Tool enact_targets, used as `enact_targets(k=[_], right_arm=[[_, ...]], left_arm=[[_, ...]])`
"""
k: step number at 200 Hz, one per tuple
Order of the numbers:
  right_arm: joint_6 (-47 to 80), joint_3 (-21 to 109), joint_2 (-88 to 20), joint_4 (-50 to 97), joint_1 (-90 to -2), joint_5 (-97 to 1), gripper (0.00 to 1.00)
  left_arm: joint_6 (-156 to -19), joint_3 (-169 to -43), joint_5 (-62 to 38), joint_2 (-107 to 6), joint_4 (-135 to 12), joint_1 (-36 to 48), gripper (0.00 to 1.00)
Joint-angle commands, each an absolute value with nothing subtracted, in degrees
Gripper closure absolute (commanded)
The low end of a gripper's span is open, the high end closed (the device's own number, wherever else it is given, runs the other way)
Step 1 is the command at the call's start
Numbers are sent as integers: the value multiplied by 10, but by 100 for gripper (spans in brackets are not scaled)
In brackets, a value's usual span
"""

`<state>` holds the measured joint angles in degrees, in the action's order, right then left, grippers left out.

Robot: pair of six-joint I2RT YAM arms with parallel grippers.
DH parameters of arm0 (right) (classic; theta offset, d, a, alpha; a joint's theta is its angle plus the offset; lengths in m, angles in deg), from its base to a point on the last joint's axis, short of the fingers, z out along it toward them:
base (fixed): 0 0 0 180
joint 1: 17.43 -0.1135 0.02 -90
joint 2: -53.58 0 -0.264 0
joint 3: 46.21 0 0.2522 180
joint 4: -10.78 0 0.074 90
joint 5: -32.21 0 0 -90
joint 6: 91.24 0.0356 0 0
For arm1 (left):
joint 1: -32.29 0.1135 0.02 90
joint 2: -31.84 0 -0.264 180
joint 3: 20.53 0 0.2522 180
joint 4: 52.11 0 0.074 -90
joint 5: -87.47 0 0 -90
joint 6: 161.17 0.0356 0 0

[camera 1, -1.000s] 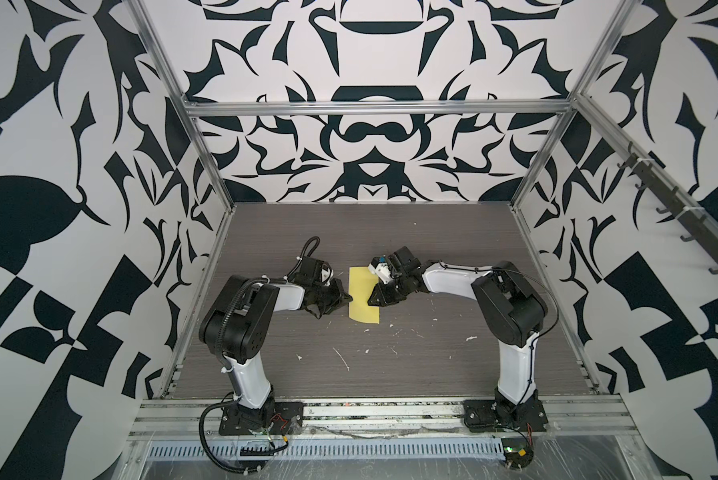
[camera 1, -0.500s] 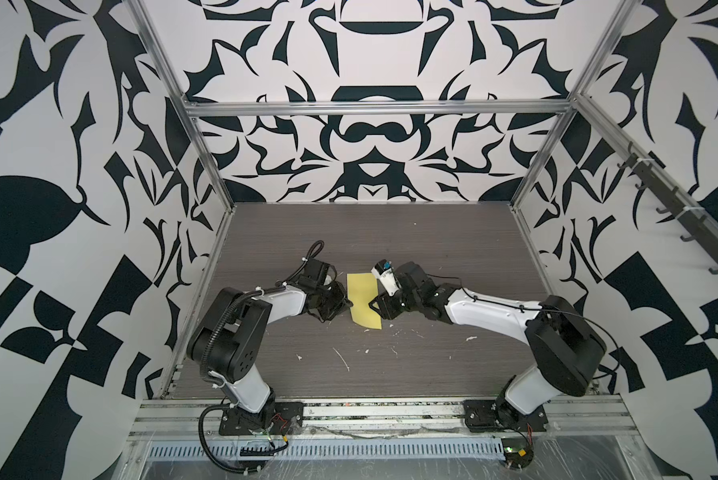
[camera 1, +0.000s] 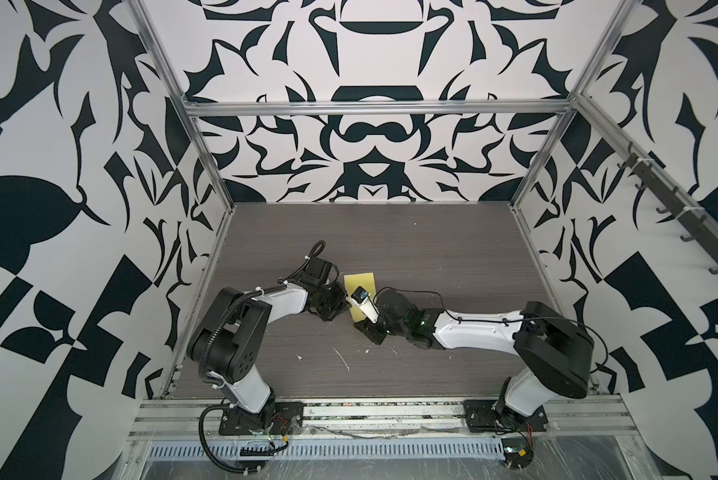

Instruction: Fold a paper plane with a square sheet of paper (pick it up from the middle)

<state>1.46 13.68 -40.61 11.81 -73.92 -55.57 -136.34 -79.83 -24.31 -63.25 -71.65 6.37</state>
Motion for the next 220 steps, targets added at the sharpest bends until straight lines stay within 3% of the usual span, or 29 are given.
enact_targets(k=[1, 48, 103, 136, 175, 220], right_arm=[[0, 157, -420, 88, -744, -564, 52], [2, 169, -445, 81, -744, -576, 69], [0, 172, -445, 77, -745, -588, 76], [-2, 173, -445, 77, -745, -588, 92], [-6, 158, -426, 85, -744, -572, 99], [-4, 148, -412, 106, -744, -520, 100]], left_arm=[[-1374, -811, -236, -627, -733, 62, 100], [-1376, -809, -239, -627, -733, 62, 100], [-1377, -809, -244, -626, -730, 63, 100], [-1385, -803, -252, -617, -717, 63, 100], [-1348, -797, -263, -564, -741, 116, 78], [-1273, -845, -279, -538, -773, 155, 72]])
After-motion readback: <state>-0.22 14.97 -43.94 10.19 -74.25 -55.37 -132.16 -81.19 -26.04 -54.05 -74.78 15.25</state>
